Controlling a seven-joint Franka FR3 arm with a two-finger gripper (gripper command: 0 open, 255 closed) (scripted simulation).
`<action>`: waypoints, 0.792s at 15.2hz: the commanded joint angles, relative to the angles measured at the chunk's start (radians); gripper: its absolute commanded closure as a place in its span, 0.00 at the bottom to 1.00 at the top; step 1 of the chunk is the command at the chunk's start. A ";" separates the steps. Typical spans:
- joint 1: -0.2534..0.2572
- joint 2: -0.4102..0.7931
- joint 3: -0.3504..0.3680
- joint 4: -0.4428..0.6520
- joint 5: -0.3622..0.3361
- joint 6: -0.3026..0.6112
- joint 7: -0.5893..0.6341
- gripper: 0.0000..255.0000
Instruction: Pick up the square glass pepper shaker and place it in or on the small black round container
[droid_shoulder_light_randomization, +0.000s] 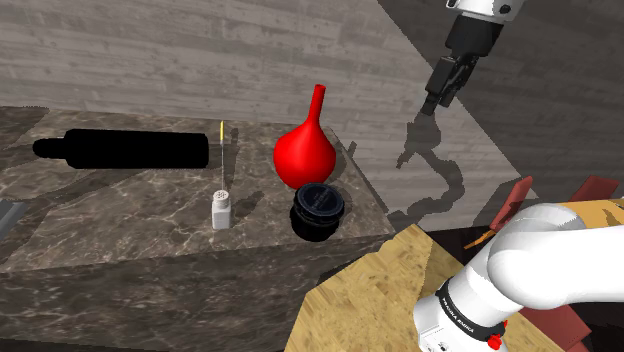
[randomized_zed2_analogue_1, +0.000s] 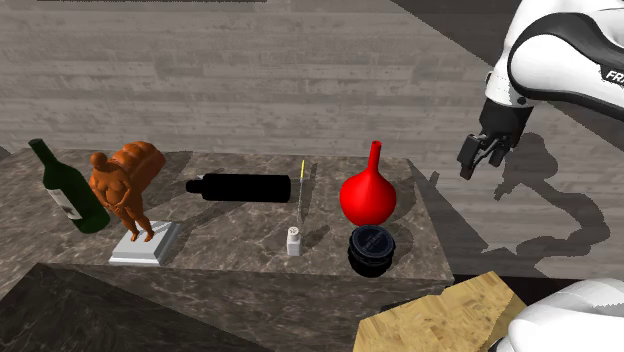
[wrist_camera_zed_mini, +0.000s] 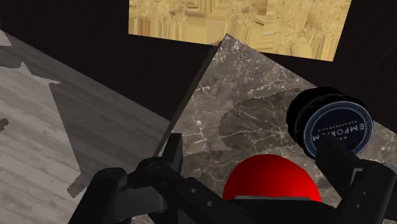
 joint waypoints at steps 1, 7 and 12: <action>0.000 0.000 0.000 0.000 0.000 0.000 0.000 0.00; 0.033 0.057 0.117 -0.061 0.079 0.130 0.129 0.00; 0.057 0.143 0.217 -0.077 0.130 0.245 0.234 0.00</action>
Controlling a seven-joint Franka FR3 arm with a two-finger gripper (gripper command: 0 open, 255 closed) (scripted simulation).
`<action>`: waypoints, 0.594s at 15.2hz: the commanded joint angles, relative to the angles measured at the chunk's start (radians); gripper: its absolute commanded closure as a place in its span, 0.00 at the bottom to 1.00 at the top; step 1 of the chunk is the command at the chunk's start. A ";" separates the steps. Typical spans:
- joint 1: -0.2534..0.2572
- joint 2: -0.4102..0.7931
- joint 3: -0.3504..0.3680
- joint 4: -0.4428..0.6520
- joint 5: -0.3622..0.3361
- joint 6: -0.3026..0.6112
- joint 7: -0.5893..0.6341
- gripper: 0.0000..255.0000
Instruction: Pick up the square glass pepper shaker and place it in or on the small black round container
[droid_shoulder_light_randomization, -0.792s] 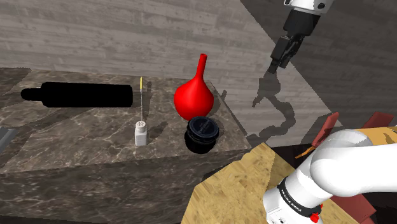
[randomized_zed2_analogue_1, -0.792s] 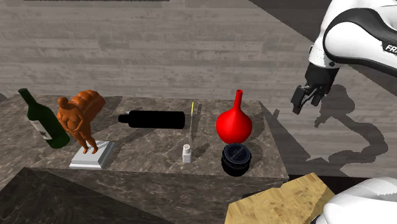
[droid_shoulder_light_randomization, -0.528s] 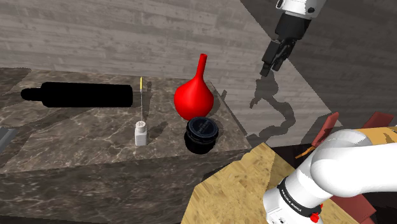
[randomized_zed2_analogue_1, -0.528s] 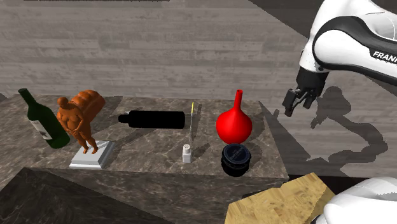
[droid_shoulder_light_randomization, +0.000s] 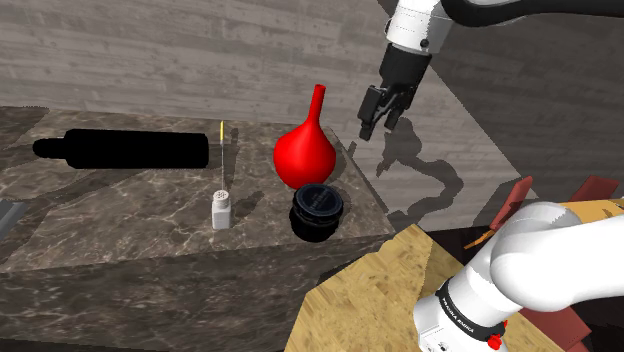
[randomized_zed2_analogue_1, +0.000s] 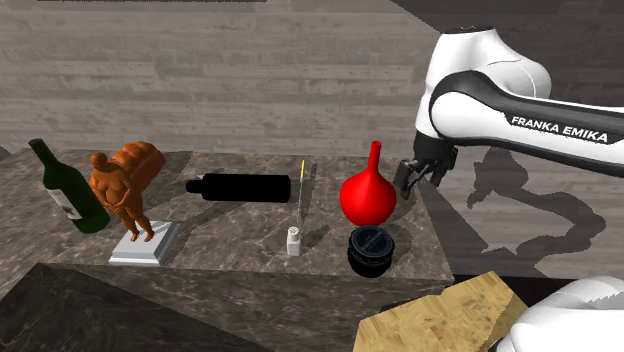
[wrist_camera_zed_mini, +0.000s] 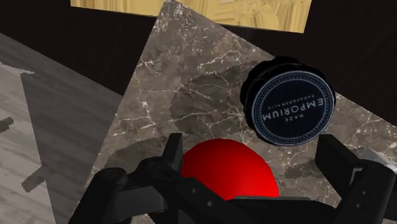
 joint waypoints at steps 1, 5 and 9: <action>0.009 0.041 0.042 0.006 0.019 0.043 0.045 0.00; 0.020 0.138 0.122 0.022 0.040 0.135 0.130 0.00; 0.023 0.254 0.203 0.060 0.039 0.223 0.221 0.00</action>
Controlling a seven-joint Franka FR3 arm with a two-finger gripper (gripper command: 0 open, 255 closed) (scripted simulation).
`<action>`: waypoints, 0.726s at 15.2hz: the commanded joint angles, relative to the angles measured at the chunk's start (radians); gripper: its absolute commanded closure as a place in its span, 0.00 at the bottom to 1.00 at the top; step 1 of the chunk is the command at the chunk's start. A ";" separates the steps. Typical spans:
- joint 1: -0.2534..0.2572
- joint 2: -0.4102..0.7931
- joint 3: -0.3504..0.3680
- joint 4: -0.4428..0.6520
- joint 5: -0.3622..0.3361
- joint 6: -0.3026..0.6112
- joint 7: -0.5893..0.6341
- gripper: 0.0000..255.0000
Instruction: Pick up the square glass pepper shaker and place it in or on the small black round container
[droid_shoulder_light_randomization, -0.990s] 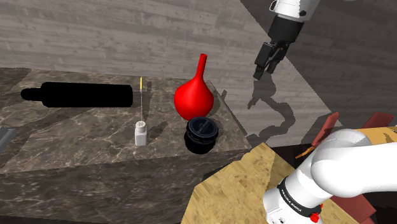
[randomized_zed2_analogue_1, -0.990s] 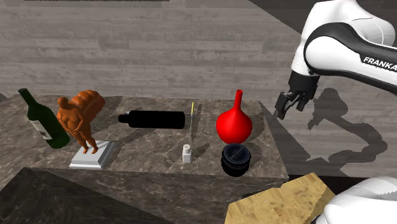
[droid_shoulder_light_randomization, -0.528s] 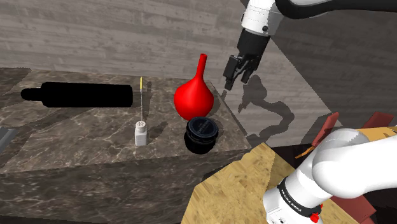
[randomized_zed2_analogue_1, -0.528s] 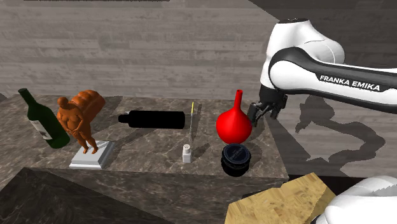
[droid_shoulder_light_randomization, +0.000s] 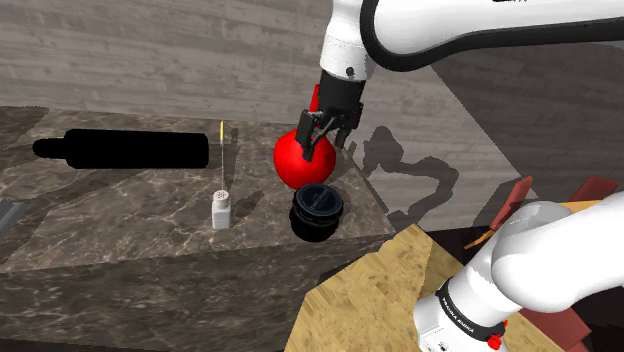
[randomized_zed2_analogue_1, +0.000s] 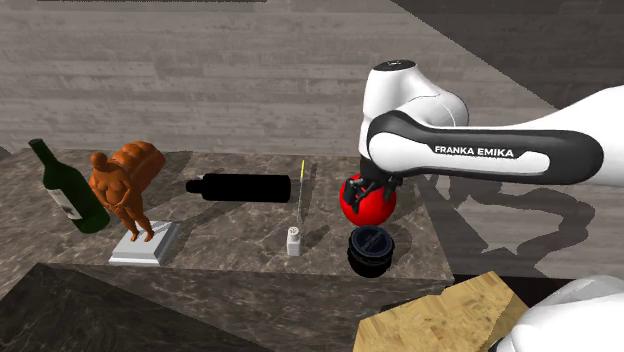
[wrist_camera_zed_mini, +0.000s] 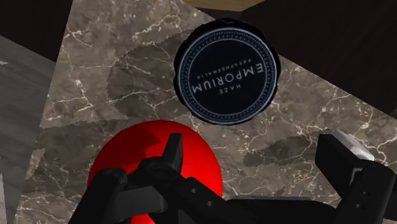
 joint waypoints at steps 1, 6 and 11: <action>-0.001 0.062 0.040 0.025 -0.006 0.042 0.047 0.00; -0.007 0.236 0.137 0.108 -0.062 0.135 0.179 0.00; -0.002 0.438 0.215 0.225 -0.180 0.197 0.337 0.00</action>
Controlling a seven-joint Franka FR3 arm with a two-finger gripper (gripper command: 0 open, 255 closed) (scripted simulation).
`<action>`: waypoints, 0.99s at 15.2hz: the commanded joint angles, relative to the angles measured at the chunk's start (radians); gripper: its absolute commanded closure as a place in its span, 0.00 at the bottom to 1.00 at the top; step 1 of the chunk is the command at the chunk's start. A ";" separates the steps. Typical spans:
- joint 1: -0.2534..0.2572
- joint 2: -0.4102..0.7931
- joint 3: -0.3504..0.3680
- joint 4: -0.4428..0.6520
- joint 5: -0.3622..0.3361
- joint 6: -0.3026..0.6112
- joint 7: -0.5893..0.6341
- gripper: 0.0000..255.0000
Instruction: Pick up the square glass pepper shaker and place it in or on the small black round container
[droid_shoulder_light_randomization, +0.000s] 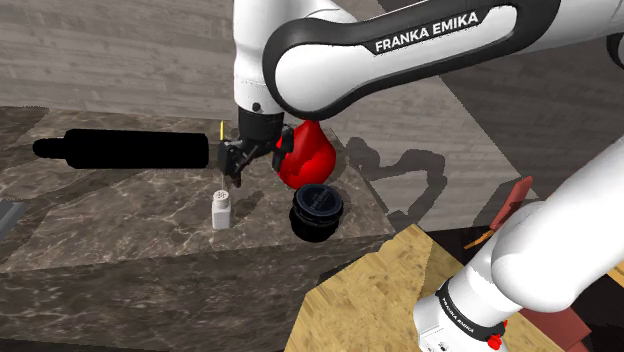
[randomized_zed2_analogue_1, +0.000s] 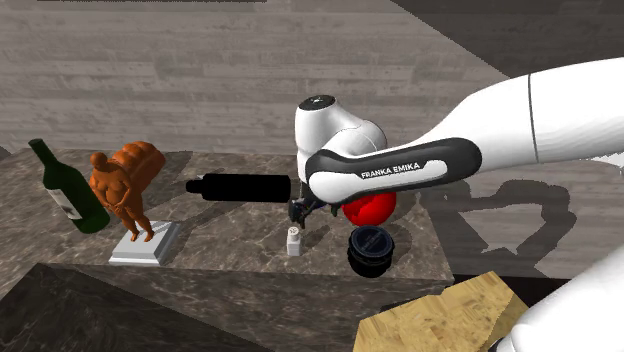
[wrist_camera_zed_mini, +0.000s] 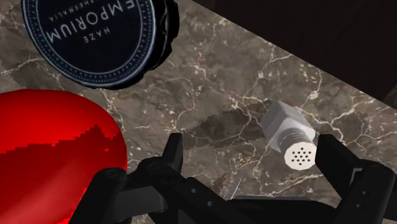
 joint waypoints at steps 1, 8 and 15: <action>0.006 0.088 0.023 0.055 -0.059 0.019 0.066 0.00; 0.058 0.281 0.031 0.160 -0.202 0.065 0.203 0.00; 0.063 0.315 0.021 0.135 -0.231 0.116 0.223 0.00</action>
